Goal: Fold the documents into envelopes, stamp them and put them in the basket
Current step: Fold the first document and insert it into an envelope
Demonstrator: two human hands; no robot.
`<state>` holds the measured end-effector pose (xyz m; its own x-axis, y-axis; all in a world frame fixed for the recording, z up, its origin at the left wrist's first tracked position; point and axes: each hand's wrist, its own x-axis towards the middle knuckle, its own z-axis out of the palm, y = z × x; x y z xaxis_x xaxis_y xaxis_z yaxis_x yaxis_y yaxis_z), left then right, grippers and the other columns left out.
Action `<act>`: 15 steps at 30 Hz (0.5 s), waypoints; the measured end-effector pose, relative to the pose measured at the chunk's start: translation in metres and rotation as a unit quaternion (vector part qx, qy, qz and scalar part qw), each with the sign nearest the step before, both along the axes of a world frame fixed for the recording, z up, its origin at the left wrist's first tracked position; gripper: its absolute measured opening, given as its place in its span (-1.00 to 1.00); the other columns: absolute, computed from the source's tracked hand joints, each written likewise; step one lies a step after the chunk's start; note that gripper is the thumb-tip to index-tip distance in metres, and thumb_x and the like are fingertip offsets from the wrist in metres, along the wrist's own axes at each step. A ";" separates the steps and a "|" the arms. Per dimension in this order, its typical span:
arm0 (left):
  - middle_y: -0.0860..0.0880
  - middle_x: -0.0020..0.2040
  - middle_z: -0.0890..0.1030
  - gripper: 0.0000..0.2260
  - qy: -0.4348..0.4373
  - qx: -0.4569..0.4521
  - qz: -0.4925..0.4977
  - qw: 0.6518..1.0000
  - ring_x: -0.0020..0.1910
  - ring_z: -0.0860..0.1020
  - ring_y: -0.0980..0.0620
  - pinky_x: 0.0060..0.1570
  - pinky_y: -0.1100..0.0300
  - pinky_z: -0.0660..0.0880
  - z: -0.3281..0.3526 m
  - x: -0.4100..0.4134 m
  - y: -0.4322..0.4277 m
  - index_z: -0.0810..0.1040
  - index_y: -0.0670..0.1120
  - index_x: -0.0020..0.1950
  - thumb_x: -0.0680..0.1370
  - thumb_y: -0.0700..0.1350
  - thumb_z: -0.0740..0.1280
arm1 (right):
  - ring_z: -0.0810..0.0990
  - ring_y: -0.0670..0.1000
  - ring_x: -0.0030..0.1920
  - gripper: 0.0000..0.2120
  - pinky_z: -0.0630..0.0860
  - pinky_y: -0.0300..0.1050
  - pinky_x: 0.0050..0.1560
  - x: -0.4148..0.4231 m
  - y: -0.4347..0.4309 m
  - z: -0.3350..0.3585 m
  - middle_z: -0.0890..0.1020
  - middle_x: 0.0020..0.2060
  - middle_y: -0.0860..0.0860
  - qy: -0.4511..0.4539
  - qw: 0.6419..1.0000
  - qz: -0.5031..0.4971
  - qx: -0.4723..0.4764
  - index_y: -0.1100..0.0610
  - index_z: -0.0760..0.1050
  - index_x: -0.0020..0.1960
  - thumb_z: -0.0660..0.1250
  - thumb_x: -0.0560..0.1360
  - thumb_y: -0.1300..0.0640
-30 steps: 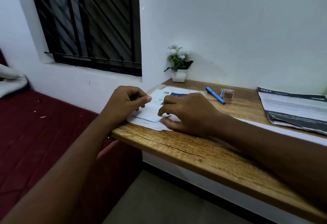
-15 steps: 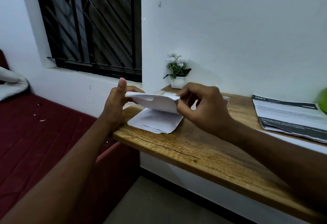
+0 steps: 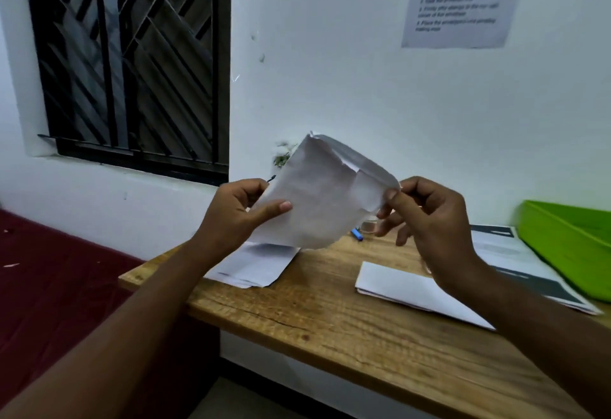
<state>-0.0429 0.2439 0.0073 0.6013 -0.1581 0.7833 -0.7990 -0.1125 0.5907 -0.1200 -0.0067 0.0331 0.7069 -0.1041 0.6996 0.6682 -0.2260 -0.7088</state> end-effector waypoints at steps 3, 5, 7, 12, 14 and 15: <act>-0.09 -0.29 0.65 -0.73 -0.007 -0.013 -0.005 1.000 -0.31 0.59 0.00 -0.32 0.14 0.51 0.018 0.000 -0.018 0.60 -0.10 -0.27 0.32 0.09 0.49 | 0.60 0.05 -0.48 -0.79 0.35 -0.19 -0.53 -0.009 -0.018 -0.001 0.62 -0.41 0.05 0.013 1.000 -0.011 0.000 0.20 0.49 -0.24 0.29 0.57 0.26; -0.01 -0.30 0.67 -0.76 -0.013 -0.008 -0.014 1.000 -0.33 0.61 0.08 -0.34 0.19 0.53 0.033 -0.001 -0.031 0.62 -0.09 -0.29 0.34 0.04 0.56 | 0.59 0.05 -0.47 -0.78 0.35 -0.18 -0.52 -0.014 -0.031 -0.002 0.63 -0.39 0.06 0.018 1.000 -0.023 -0.005 0.21 0.50 -0.24 0.27 0.58 0.24; 0.11 -0.34 0.66 -0.82 -0.030 0.013 -0.010 0.999 -0.37 0.58 0.19 -0.35 0.30 0.49 0.047 -0.002 -0.041 0.62 -0.07 -0.29 0.33 0.00 0.55 | 0.59 0.05 -0.45 -0.78 0.35 -0.18 -0.52 -0.016 -0.041 -0.004 0.65 -0.35 0.06 0.029 0.999 -0.030 -0.011 0.23 0.51 -0.22 0.26 0.59 0.24; 0.05 -0.34 0.64 -0.78 -0.040 0.125 0.008 0.991 -0.41 0.51 0.23 -0.38 0.36 0.40 0.077 0.007 -0.066 0.65 -0.09 -0.27 0.34 0.05 0.54 | 0.63 0.14 -0.42 -0.83 0.41 -0.17 -0.51 -0.017 -0.069 -0.003 0.58 -0.29 0.23 0.044 0.999 -0.028 0.017 0.22 0.60 -0.08 0.24 0.59 0.26; 0.06 -0.39 0.62 -0.82 -0.036 0.162 -0.001 0.986 -0.43 0.49 0.23 -0.41 0.38 0.38 0.083 0.014 -0.078 0.65 -0.13 -0.26 0.40 -0.03 0.50 | 0.66 0.16 -0.40 -0.82 0.41 -0.16 -0.50 -0.014 -0.080 -0.001 0.65 -0.27 0.16 0.062 0.998 -0.022 0.013 0.18 0.63 -0.06 0.24 0.59 0.28; 0.08 -0.42 0.60 -0.83 -0.034 0.176 -0.007 0.984 -0.45 0.48 0.23 -0.42 0.38 0.37 0.085 0.017 -0.084 0.65 -0.14 -0.26 0.41 -0.05 0.50 | 0.67 0.16 -0.39 -0.82 0.42 -0.16 -0.50 -0.011 -0.085 -0.001 0.67 -0.27 0.13 0.076 0.997 -0.021 0.007 0.17 0.63 -0.07 0.25 0.58 0.28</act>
<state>-0.0255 0.1599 0.0919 0.5456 -0.4340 0.7169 -0.8380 -0.2886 0.4631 -0.1311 -0.0917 0.0325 0.7994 -0.1445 0.5832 0.5435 -0.2399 -0.8044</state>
